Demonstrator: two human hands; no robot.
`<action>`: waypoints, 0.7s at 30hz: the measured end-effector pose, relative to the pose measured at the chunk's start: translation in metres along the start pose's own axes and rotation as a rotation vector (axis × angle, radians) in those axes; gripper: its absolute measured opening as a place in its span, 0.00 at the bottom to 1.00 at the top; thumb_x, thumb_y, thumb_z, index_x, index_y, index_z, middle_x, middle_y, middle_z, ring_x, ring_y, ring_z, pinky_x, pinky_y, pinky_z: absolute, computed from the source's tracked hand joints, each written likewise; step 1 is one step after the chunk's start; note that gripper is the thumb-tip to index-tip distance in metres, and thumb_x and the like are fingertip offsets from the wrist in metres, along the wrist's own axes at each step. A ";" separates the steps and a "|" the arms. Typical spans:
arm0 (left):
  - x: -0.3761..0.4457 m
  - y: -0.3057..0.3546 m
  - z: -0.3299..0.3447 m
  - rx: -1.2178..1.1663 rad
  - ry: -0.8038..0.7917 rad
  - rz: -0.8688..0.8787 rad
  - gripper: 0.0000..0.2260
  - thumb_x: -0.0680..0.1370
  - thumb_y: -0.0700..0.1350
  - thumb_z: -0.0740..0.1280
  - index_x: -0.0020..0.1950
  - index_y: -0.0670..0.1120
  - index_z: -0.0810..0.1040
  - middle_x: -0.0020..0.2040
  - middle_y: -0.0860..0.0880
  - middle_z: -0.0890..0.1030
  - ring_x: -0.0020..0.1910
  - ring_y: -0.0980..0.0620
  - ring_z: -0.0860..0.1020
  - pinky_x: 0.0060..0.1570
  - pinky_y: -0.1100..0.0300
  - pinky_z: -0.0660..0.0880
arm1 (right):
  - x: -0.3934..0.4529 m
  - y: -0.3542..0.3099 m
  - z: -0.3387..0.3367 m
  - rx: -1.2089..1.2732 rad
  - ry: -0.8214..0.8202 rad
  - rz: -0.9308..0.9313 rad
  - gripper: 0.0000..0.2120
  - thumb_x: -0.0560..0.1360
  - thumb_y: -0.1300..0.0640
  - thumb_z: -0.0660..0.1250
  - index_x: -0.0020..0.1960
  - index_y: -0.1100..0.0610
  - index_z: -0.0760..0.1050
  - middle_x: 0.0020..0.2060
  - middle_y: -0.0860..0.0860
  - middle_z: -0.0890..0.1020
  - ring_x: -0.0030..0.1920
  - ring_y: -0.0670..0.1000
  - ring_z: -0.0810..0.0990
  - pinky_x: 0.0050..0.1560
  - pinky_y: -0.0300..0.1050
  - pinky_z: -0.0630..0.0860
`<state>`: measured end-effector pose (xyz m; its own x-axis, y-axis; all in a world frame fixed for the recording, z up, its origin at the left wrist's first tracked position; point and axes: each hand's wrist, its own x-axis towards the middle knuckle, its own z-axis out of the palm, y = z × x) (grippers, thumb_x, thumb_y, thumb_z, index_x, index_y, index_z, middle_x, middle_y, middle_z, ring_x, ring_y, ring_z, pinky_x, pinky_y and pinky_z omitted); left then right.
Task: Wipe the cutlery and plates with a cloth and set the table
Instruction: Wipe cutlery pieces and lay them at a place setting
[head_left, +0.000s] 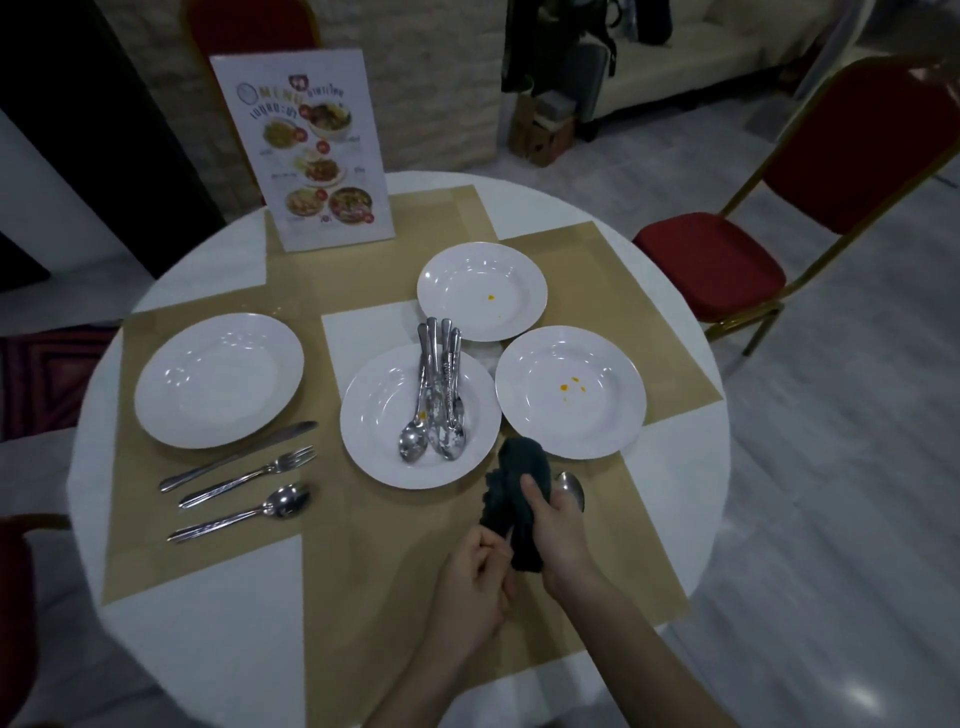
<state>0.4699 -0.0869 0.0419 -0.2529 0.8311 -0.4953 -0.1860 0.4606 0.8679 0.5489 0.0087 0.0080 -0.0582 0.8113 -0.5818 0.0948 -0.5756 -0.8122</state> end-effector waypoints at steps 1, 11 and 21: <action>-0.004 0.000 0.000 -0.018 0.005 -0.023 0.07 0.82 0.38 0.58 0.44 0.38 0.70 0.27 0.46 0.70 0.18 0.57 0.62 0.19 0.66 0.58 | 0.008 0.002 0.000 -0.069 0.043 -0.041 0.10 0.79 0.52 0.64 0.51 0.59 0.76 0.45 0.58 0.83 0.48 0.59 0.82 0.53 0.60 0.79; 0.000 -0.009 -0.002 -0.058 0.177 -0.018 0.08 0.82 0.40 0.58 0.44 0.43 0.71 0.29 0.47 0.73 0.21 0.58 0.66 0.21 0.66 0.61 | -0.011 0.001 -0.010 -0.109 -0.281 -0.030 0.15 0.79 0.47 0.63 0.48 0.58 0.80 0.41 0.58 0.84 0.40 0.58 0.83 0.45 0.55 0.80; -0.004 -0.003 0.003 0.092 0.058 0.030 0.09 0.82 0.41 0.60 0.43 0.40 0.73 0.28 0.48 0.77 0.22 0.52 0.70 0.24 0.62 0.66 | 0.010 -0.010 -0.005 0.056 -0.044 0.038 0.12 0.79 0.56 0.65 0.55 0.64 0.78 0.47 0.61 0.84 0.47 0.60 0.83 0.50 0.55 0.80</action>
<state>0.4743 -0.0903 0.0413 -0.3117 0.8270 -0.4679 -0.0906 0.4643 0.8810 0.5522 0.0236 0.0105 -0.0998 0.7841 -0.6126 0.0416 -0.6118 -0.7899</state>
